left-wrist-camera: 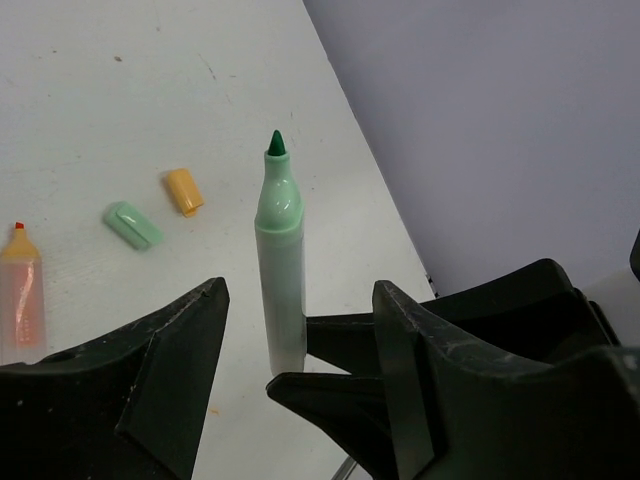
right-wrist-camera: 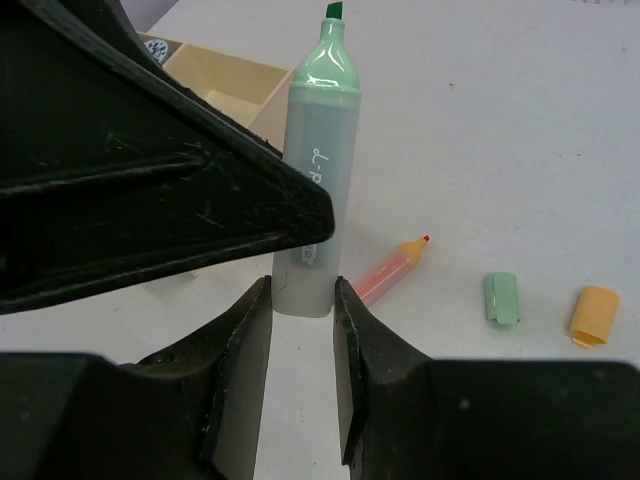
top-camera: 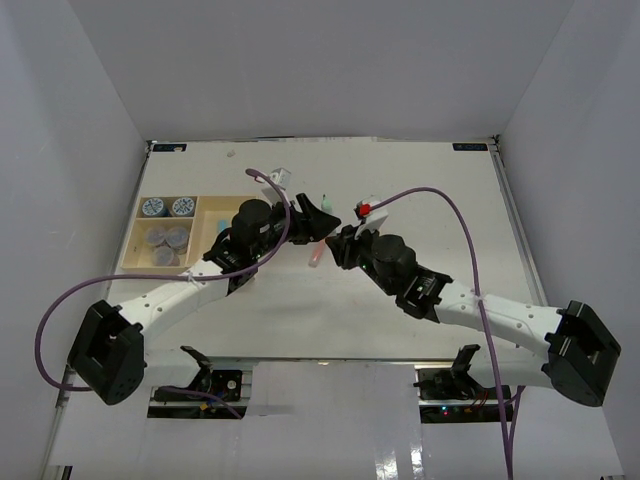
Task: Sort the stationery into containers
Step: Pick up the pen from the center of the board.
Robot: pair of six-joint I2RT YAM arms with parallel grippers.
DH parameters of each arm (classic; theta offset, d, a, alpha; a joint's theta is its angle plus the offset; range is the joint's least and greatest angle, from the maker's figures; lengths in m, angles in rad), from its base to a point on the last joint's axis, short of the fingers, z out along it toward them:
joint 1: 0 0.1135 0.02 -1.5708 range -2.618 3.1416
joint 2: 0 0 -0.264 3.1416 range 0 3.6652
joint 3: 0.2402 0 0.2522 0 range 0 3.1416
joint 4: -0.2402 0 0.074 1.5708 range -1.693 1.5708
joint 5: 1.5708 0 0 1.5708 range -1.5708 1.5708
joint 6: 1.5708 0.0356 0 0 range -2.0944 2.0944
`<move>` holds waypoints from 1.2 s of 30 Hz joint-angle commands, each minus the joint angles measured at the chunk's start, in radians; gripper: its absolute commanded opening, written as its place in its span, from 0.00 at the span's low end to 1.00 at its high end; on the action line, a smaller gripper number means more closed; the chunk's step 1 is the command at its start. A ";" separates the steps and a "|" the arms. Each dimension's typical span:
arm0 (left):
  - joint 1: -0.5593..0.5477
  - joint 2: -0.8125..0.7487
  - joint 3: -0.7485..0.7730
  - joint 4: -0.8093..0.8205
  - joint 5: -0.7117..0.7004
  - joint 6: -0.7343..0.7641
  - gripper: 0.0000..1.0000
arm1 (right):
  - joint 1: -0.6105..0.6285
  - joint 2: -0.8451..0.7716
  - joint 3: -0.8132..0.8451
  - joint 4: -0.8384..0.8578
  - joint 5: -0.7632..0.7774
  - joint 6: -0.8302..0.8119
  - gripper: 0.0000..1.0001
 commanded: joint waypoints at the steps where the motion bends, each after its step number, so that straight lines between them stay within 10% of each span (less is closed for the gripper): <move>1: -0.029 0.012 0.047 0.047 -0.057 -0.001 0.70 | 0.011 -0.034 -0.014 0.068 0.007 -0.018 0.08; 27: -0.101 0.060 0.057 0.026 -0.105 0.011 0.25 | 0.012 -0.049 -0.023 0.069 0.054 -0.038 0.09; 36: -0.098 0.032 0.099 -0.049 -0.123 0.154 0.10 | 0.012 -0.058 -0.037 -0.002 0.039 -0.026 0.43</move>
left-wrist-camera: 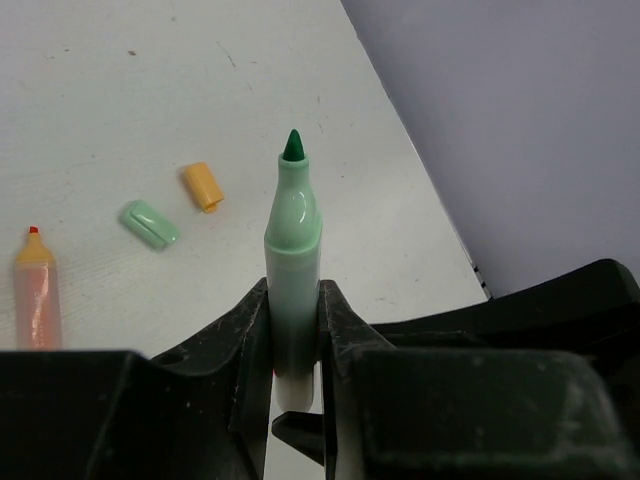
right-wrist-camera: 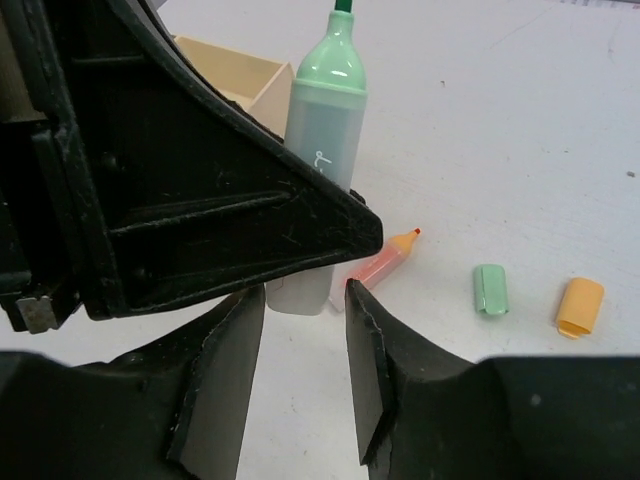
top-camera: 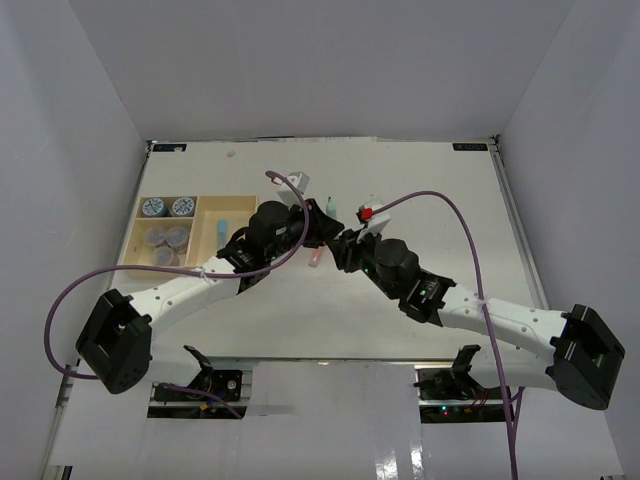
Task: Sort the stationery into containers
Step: Pick up the pen from the center of the board, then pick up the pen cap from the center of the board.
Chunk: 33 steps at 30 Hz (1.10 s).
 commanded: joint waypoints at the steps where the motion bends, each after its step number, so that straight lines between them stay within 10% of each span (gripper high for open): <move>1: -0.002 -0.050 0.047 -0.034 -0.005 0.079 0.09 | 0.002 -0.029 -0.008 -0.019 0.020 -0.007 0.46; 10: 0.134 -0.099 0.061 -0.180 0.084 0.231 0.06 | -0.010 -0.095 -0.014 -0.204 -0.037 -0.073 0.99; 18: 0.324 -0.150 0.063 -0.335 0.300 0.409 0.00 | -0.200 0.041 0.135 -0.433 -0.263 -0.122 0.90; 33: 0.344 -0.205 -0.039 -0.404 0.575 0.641 0.00 | -0.329 0.522 0.584 -0.780 -0.251 -0.246 0.91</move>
